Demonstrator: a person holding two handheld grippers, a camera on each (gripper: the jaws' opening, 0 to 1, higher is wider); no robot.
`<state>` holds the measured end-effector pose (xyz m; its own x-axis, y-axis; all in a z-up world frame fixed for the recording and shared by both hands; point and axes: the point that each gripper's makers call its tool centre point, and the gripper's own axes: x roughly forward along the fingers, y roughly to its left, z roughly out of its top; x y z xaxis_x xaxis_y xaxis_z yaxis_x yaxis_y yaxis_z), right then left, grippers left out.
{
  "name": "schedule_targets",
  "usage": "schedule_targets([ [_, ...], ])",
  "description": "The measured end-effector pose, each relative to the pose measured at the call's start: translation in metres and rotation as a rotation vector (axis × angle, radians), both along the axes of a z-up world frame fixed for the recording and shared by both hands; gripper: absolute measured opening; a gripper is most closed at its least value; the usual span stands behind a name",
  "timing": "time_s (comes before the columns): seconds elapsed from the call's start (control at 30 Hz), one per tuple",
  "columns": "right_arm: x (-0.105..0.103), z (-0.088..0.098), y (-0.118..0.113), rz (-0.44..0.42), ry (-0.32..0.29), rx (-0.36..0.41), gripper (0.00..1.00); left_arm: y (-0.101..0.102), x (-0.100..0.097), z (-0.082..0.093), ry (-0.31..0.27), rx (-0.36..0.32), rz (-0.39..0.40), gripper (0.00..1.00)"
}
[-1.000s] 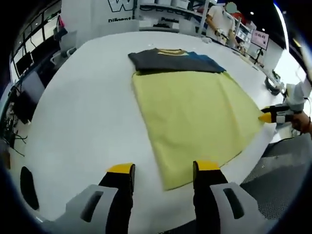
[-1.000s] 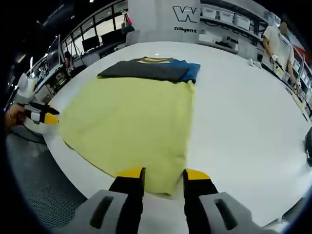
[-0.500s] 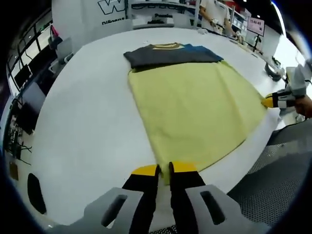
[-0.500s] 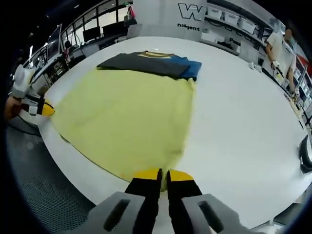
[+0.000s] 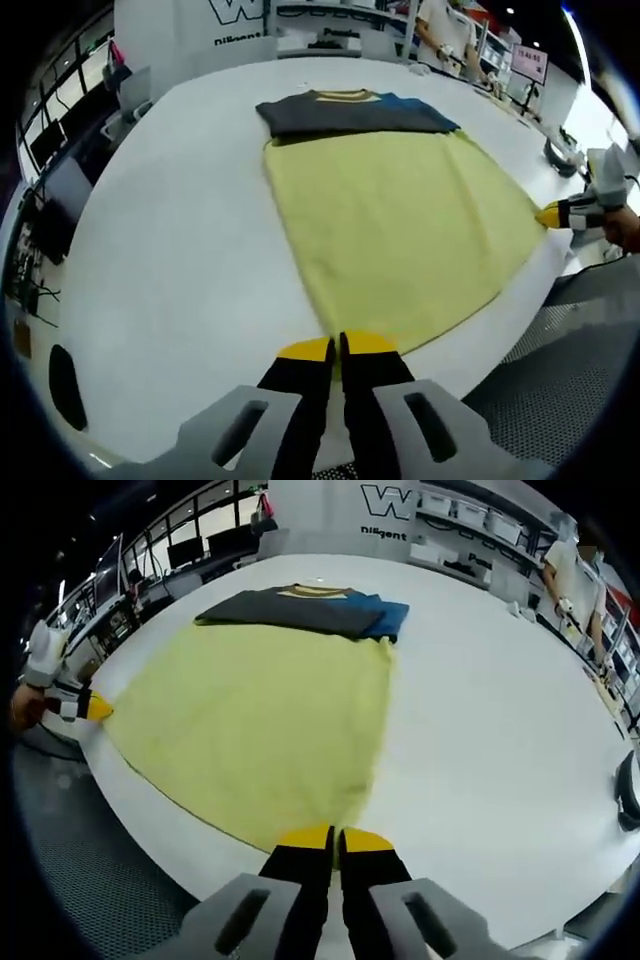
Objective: Fold the garment on the visible template until the final outline fits inside the template.
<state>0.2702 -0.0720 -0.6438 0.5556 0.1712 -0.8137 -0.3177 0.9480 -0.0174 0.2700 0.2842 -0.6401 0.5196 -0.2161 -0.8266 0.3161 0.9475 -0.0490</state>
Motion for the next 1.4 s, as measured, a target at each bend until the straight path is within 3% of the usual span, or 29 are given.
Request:
schedule_targets([
  [0.4, -0.002, -0.001, -0.004, 0.002, 0.027, -0.027, 0.0, 0.002, -0.001, 0.0, 0.007, -0.007, 0.018, 0.07],
  [0.6, -0.005, -0.001, -0.007, -0.072, 0.049, 0.002, 0.0, 0.003, -0.002, 0.0, 0.011, -0.007, 0.03, 0.07],
  [0.77, -0.006, 0.003, 0.001, -0.052, 0.04, 0.057, 0.0, 0.003, -0.002, -0.001, 0.015, -0.022, 0.048, 0.08],
  [0.8, -0.004, 0.006, 0.0, -0.062, 0.025, 0.063, 0.03, 0.002, -0.002, 0.0, 0.011, -0.025, 0.041, 0.08],
  [0.87, -0.004, 0.008, 0.0, -0.068, 0.024, 0.067, 0.21, 0.003, -0.003, 0.0, 0.005, -0.025, 0.051, 0.1],
  [0.93, -0.002, 0.011, 0.0, -0.085, 0.019, 0.083, 0.29, 0.003, -0.004, 0.002, -0.003, -0.034, 0.058, 0.14],
  [1.07, -0.006, 0.01, 0.004, -0.06, 0.037, 0.084, 0.23, -0.001, -0.008, 0.002, 0.012, -0.055, 0.057, 0.26],
  [1.2, -0.011, 0.005, 0.002, -0.072, 0.066, 0.068, 0.22, -0.004, -0.009, 0.002, 0.017, -0.047, 0.049, 0.22],
  [1.4, -0.018, 0.0, -0.005, -0.082, 0.084, 0.045, 0.1, 0.001, -0.01, 0.0, 0.028, -0.015, 0.059, 0.13],
])
